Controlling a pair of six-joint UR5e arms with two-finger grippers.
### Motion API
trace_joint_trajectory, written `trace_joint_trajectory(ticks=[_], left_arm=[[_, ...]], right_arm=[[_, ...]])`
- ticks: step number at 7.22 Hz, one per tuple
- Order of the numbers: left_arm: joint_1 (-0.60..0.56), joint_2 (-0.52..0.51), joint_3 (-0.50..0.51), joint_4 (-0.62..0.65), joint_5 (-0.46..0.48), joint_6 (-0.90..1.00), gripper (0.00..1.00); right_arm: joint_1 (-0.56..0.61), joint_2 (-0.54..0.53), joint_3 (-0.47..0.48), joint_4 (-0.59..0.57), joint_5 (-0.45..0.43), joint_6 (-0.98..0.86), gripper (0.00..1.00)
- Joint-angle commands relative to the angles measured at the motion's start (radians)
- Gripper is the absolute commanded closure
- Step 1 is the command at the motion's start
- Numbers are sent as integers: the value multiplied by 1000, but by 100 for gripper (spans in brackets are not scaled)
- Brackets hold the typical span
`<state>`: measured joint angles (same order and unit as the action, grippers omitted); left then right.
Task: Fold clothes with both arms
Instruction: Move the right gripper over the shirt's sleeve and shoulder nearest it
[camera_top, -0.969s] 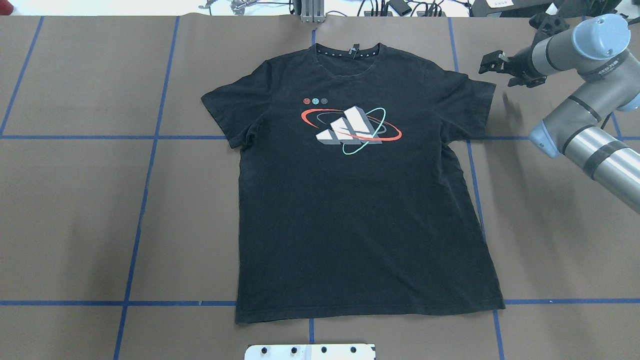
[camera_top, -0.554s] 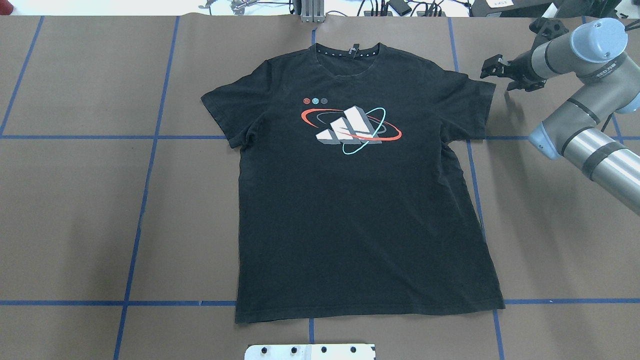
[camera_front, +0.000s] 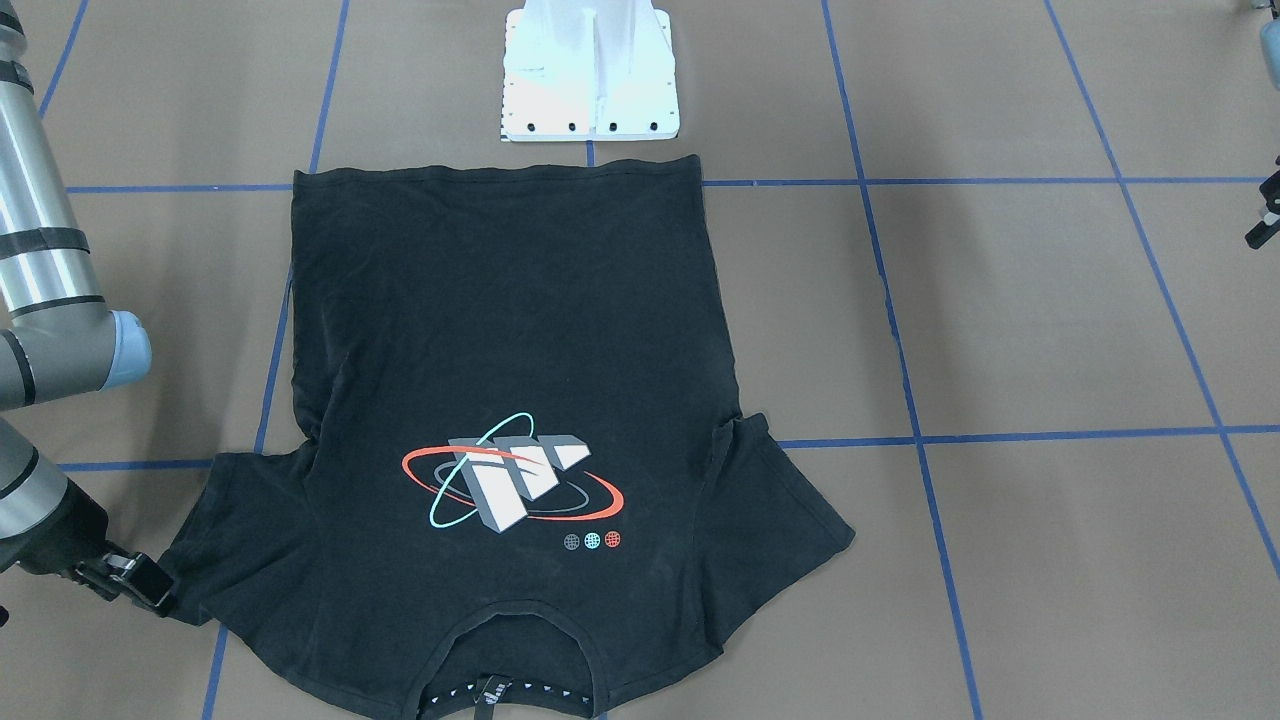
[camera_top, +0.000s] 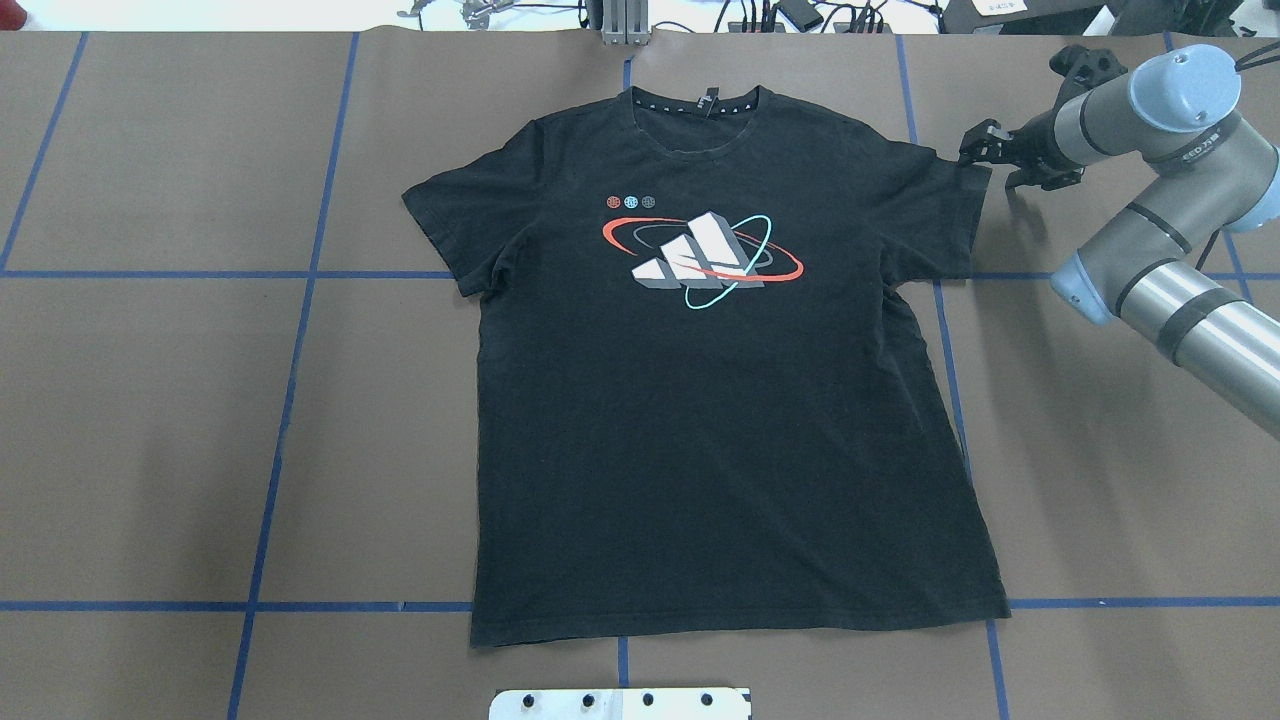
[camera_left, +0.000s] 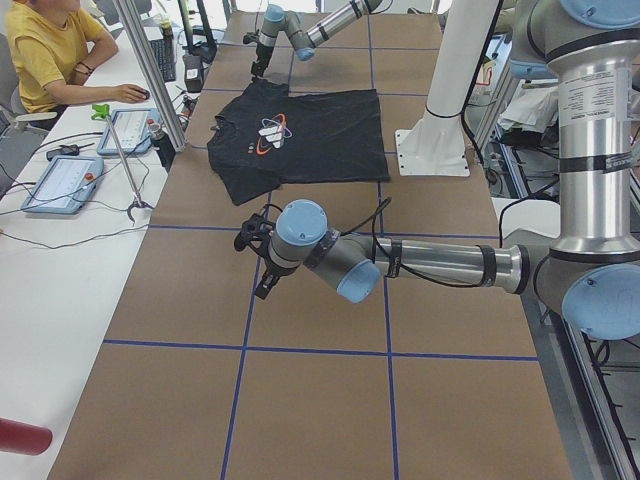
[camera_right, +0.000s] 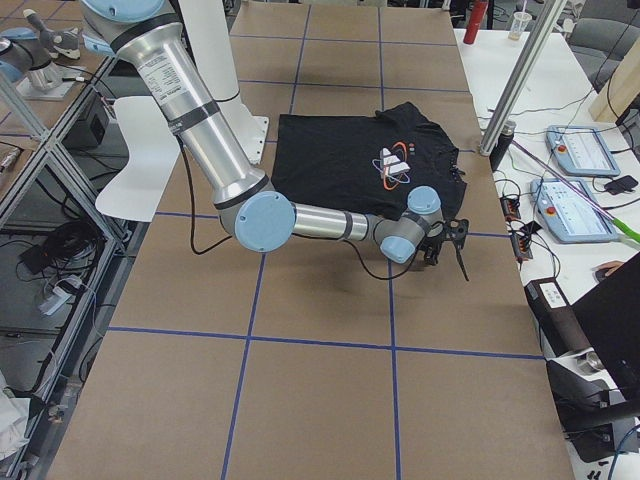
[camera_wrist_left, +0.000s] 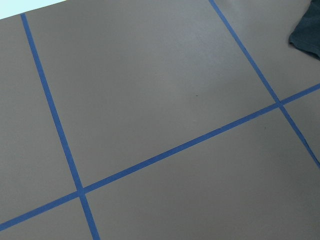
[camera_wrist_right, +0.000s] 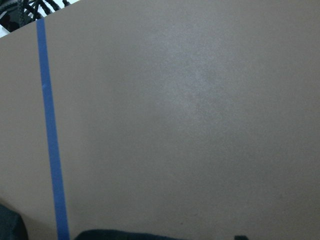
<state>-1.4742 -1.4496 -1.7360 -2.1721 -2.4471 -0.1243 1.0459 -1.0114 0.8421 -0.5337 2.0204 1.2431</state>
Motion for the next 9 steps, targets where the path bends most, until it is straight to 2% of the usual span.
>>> trace_joint_trajectory(ticks=[1,6,9], left_arm=[[0,0,1,0,0,2,0],[0,12,1,0,0,2,0],[0,12,0,0,-7,2,0]], right_arm=[[-3,2,2,0,3,3,100],[-3,14,2,-2,6,6,100],[11,13,46,0,40,9,100]])
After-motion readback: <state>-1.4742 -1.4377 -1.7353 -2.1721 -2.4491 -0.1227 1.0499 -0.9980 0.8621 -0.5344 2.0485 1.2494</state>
